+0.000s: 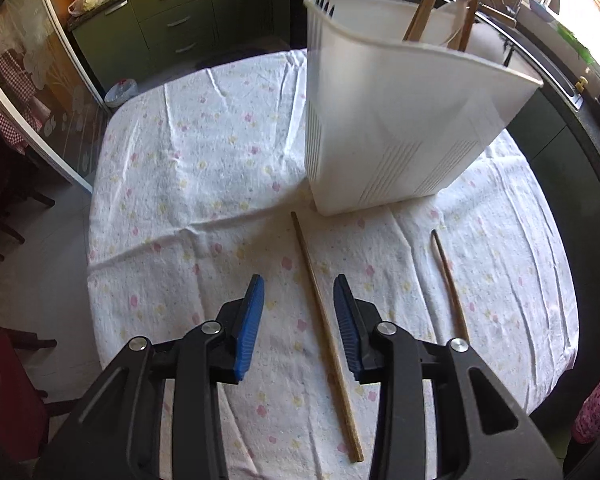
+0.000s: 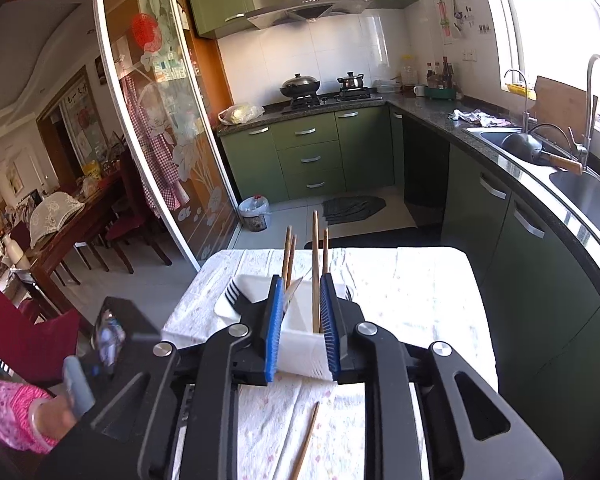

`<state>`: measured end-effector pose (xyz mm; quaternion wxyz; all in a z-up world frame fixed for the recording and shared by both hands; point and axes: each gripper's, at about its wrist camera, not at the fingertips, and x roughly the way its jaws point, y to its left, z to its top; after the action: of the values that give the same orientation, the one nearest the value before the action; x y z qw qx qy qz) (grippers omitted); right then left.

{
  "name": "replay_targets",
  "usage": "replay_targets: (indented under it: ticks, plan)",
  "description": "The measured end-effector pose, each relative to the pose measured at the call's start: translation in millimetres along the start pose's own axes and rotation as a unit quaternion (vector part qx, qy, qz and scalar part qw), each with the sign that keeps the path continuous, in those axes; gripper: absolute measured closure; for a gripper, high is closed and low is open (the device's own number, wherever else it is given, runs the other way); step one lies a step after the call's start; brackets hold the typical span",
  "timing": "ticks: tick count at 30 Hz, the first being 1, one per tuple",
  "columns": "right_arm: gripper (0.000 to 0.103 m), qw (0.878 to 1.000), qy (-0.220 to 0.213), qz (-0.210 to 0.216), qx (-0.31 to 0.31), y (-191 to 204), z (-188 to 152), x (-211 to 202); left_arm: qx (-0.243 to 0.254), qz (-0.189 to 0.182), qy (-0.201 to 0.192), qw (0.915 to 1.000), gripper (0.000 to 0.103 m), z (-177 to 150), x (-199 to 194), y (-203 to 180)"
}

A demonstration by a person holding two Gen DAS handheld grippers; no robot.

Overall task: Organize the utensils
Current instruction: 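Close the left tool on a wooden chopstick while the right tool grasps the last one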

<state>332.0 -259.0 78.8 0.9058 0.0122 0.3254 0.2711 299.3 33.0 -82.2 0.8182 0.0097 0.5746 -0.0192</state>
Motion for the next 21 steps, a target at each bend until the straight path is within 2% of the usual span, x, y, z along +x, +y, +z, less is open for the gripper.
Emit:
replay_targets:
  ticks: [2, 8, 15, 17, 18, 21]
  plan:
    - [0.081, 1.0, 0.011, 0.004, 0.0, -2, -19, -6, -0.01, 0.005, 0.018, 0.9998, 0.069, 2, 17, -1]
    - [0.079, 0.998, 0.059, 0.0, 0.006, -17, -67, -1, -0.009, 0.031, 0.037, 0.9988, 0.069, 8, 43, -10]
    - [0.077, 0.995, 0.099, -0.004, 0.014, -28, -95, 22, -0.014, 0.028, 0.065, 0.9974, 0.07, 5, 55, -18]
    - [0.075, 0.994, 0.108, -0.003, 0.012, -27, -99, 28, -0.013, 0.03, 0.064, 0.9974, 0.081, 5, 55, -20]
    - [0.073, 0.994, 0.113, -0.004, 0.01, -26, -102, 31, -0.013, 0.032, 0.064, 0.9974, 0.09, 4, 54, -22]
    - [0.07, 0.991, 0.136, -0.006, 0.002, -19, -110, 45, -0.009, 0.034, 0.062, 0.9975, 0.096, 1, 51, -25]
